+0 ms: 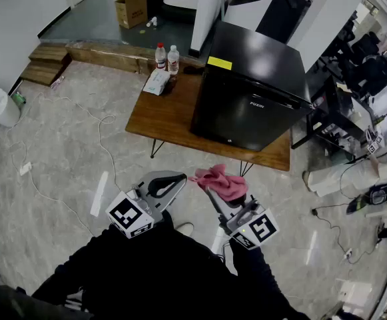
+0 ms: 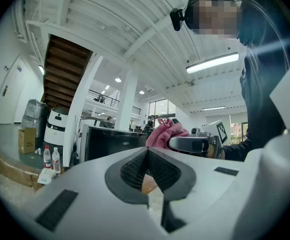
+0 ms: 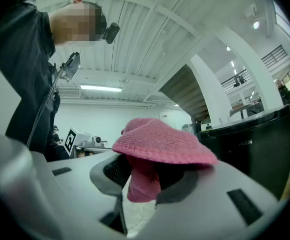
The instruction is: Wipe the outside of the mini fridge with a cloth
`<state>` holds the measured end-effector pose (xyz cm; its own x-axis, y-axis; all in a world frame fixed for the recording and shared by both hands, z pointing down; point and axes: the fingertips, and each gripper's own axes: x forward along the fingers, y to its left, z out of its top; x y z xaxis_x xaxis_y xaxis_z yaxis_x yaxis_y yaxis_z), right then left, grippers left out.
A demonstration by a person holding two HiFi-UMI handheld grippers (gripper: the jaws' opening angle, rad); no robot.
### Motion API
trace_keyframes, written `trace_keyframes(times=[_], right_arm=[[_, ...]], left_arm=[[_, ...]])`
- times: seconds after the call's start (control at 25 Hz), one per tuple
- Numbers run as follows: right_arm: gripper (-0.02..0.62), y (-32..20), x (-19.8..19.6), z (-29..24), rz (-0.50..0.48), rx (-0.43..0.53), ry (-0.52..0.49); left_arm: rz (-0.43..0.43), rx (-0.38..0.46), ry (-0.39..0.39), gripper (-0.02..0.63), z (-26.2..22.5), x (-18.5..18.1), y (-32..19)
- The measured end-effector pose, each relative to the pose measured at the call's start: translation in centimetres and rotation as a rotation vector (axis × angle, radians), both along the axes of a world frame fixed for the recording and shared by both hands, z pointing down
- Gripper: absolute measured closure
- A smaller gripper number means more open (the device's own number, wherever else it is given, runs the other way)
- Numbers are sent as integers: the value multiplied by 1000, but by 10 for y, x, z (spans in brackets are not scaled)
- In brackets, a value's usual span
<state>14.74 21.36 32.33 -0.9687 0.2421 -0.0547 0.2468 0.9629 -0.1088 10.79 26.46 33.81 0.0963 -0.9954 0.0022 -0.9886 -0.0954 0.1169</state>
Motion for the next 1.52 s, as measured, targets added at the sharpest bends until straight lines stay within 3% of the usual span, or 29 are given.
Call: trace_keyframes(times=[0.44,0.68,0.88,1.04,1.52], right_arm=[[465,-4,11,0,0,0,-12],[460,-13,11,-4,0,-43,-27],[459,-40,0,-13,9,-26,-32],[459,-68,-21,-19,26,-1,-22],[456,-172,-148,-69,129,166,28]], left_arm=[[10,2,-27,601,-1,11,-7],[6,-3,-47,601,-5,7,-11],[-8,-8,-49,601,-15,-7,-33],[-30,-9,-54,601,-17,-35,-56],[-54,53,-143,601,-79,-181,-160]])
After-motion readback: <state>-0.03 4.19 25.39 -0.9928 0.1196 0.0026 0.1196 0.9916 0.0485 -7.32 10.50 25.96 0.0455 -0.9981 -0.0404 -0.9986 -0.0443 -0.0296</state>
